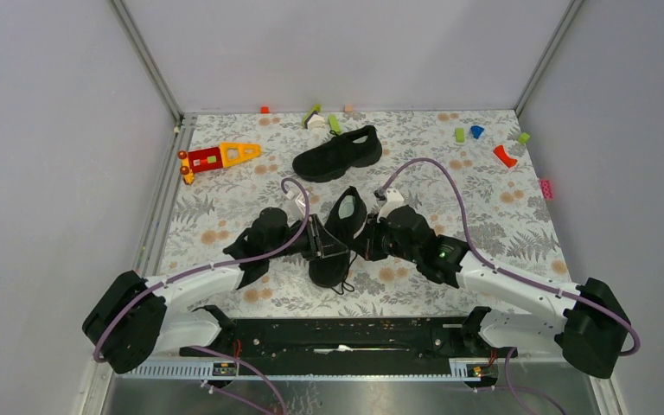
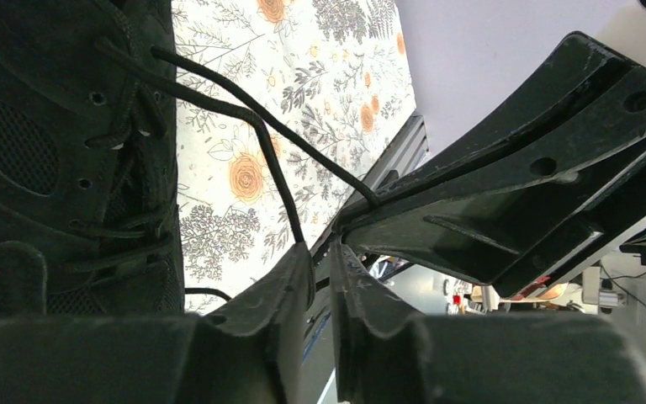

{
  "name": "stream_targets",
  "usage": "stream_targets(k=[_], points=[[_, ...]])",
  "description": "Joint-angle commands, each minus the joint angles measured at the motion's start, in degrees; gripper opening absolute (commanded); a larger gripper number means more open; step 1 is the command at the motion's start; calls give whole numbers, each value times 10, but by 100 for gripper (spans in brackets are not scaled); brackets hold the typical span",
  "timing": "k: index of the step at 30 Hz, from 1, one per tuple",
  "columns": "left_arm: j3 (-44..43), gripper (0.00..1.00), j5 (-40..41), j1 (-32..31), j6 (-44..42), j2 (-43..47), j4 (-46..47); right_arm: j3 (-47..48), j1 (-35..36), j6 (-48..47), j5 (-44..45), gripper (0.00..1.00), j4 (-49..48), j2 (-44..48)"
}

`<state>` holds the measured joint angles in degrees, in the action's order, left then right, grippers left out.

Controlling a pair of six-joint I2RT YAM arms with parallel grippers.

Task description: Tie the shoes

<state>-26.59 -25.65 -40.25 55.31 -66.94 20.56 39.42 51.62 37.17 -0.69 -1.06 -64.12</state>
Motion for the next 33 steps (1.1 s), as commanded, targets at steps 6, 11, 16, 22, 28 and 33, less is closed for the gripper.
stream_targets(k=[6, 11, 16, 22, 28, 33], points=[[9, 35, -10, -4, 25, -13, 54, -9, 1, 11, 19, 0, -45, 39], [12, 37, 1, -5, 24, -8, 46, -10, -1, 14, 16, 0, -48, 39], [7, 38, -11, -5, 26, -25, 59, -10, -1, 19, 9, 0, -54, 33], [-5, 0, -25, 12, -9, -14, 13, 4, -6, 8, 46, 0, 2, 38], [-62, 0, 43, 74, -147, 87, -253, 68, -31, -52, 81, 1, 193, 0], [-123, 0, 174, 92, -217, 126, -437, 141, -33, -81, 101, 9, 282, -73]])
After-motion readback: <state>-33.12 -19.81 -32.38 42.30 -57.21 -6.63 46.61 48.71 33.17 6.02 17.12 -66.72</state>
